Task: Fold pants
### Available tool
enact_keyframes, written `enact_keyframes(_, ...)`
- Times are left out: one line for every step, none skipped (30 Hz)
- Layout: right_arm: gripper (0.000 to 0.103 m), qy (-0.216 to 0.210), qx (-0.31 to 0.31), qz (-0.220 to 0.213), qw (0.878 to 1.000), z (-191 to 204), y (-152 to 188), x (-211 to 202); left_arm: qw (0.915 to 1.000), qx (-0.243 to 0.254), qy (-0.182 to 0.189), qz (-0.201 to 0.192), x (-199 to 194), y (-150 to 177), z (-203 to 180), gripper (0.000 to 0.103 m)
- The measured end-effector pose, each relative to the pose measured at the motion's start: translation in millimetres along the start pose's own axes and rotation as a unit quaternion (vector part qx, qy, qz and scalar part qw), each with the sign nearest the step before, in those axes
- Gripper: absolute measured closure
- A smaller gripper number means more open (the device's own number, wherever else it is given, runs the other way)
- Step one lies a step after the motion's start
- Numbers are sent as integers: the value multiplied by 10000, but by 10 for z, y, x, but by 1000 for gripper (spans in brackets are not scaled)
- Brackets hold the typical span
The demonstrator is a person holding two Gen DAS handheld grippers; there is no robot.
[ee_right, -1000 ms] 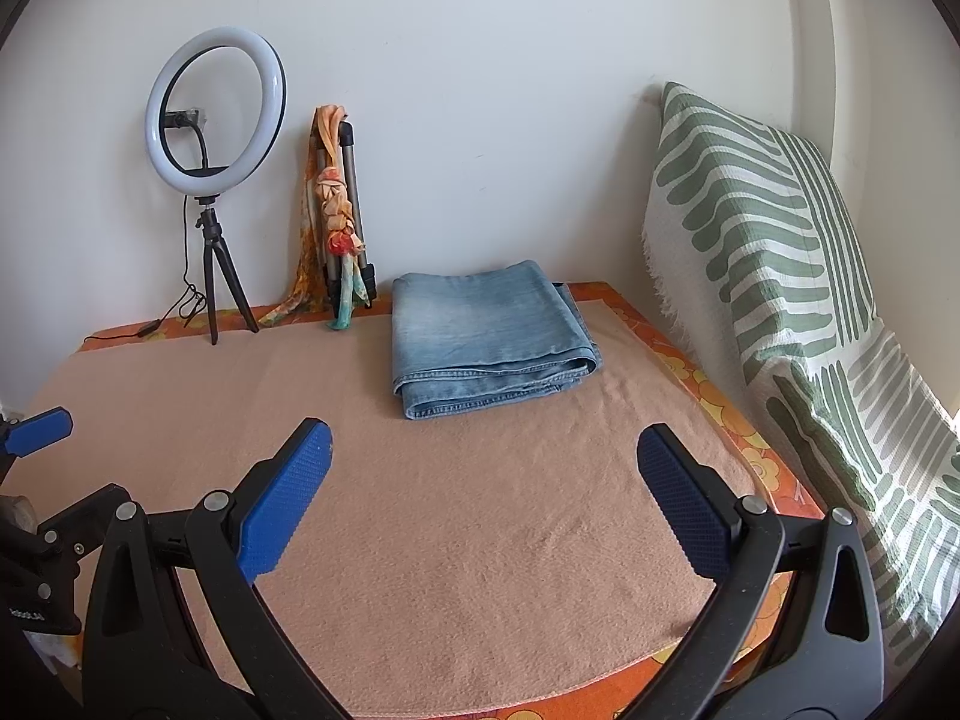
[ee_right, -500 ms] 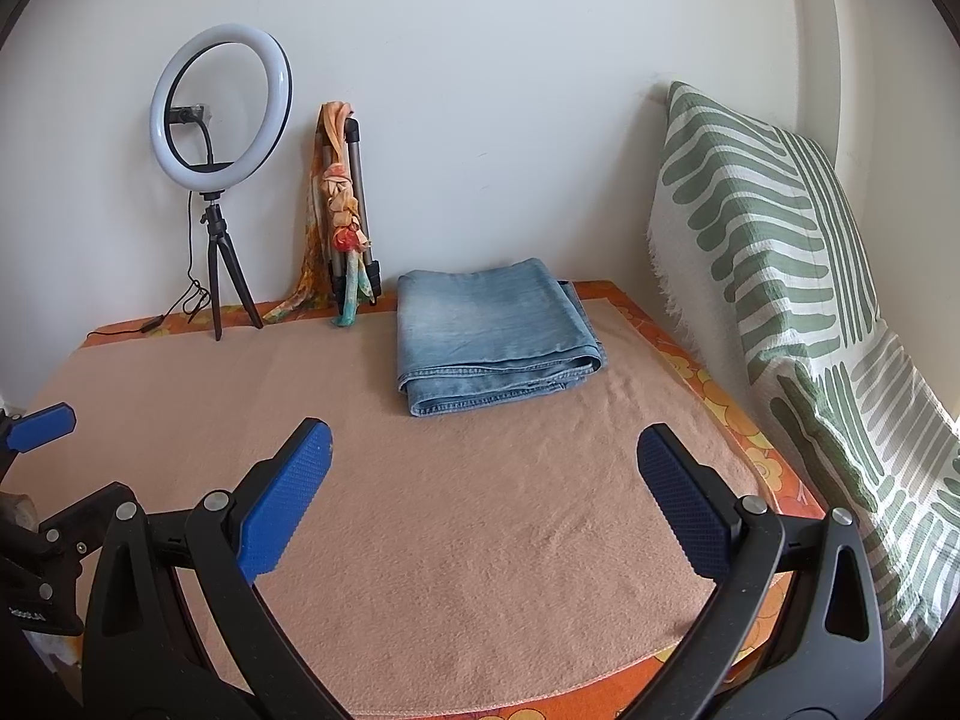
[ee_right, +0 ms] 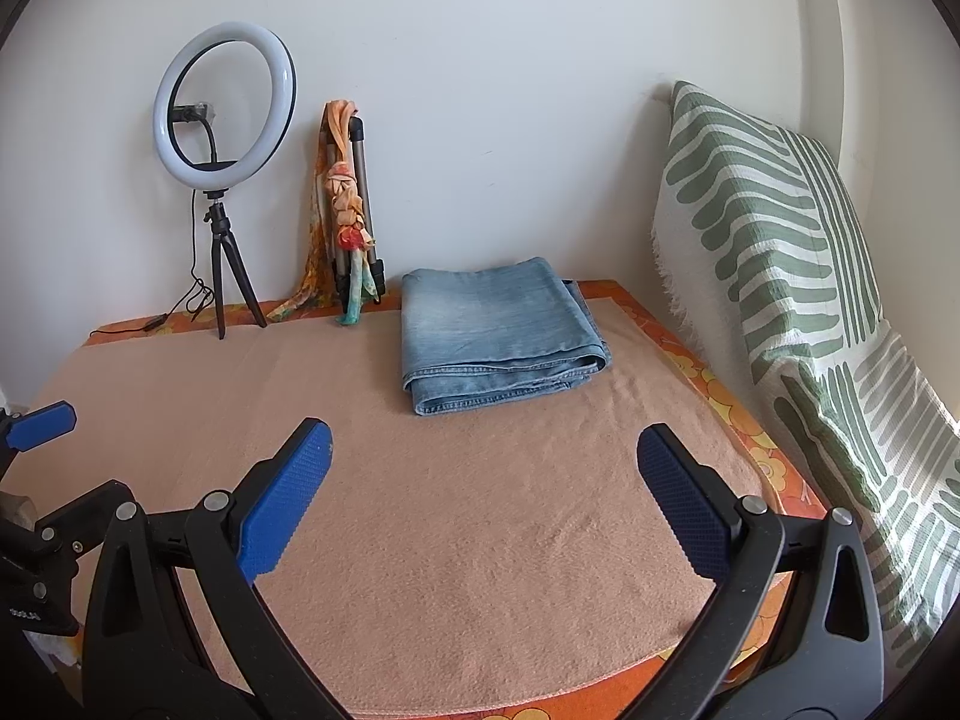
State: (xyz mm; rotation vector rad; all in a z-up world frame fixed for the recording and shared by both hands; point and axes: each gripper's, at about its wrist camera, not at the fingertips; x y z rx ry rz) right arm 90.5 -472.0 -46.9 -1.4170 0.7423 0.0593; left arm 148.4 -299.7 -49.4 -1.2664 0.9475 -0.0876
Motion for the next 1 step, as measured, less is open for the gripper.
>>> enact_keyframes(0, -22, -4, 7, 10000, 5, -7, 15, 10000, -6, 9, 13, -2, -3, 11, 1)
Point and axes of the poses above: each gripper's, at about its wrist camera, not at the fingertips, and x roughly the way its jaws point, z to its left, y to its underside, and after that the axes turned 1 degree about z, right-handed
